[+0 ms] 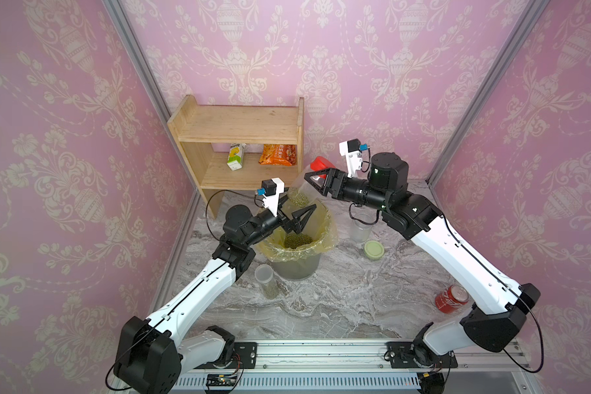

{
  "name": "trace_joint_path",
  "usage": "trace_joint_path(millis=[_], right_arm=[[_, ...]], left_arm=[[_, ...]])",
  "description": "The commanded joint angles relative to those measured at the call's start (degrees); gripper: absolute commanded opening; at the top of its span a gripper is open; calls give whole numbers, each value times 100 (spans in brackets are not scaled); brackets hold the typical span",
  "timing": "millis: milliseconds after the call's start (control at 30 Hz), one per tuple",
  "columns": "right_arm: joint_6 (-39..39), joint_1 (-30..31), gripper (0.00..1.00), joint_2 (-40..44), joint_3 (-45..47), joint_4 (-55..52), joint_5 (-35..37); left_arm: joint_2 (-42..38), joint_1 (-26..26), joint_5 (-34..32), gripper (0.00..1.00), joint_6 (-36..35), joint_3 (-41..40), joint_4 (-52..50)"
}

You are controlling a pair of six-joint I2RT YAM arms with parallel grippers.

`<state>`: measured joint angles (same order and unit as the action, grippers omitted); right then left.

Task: Empty moldy mung beans from jars
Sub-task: Pick up the jar from the center of the board.

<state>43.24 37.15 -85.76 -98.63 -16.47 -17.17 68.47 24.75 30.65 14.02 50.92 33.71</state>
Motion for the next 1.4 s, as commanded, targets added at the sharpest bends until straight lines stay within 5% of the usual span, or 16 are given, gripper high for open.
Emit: trace_joint_path(millis=[0,867,1200,1367], right_arm=[[230,3,56,-78,54,362,-122],[693,2,55,-405,18,671,-199],[848,-1,55,-459,19,743,-299],[964,3,55,-425,146,827,-339]], left_arm=[[115,-32,-208,99,-76,262,478],[879,-181,-201,99,327,870,1251],[969,-302,16,66,485,815,1614],[958,-407,-224,65,711,687,1860]])
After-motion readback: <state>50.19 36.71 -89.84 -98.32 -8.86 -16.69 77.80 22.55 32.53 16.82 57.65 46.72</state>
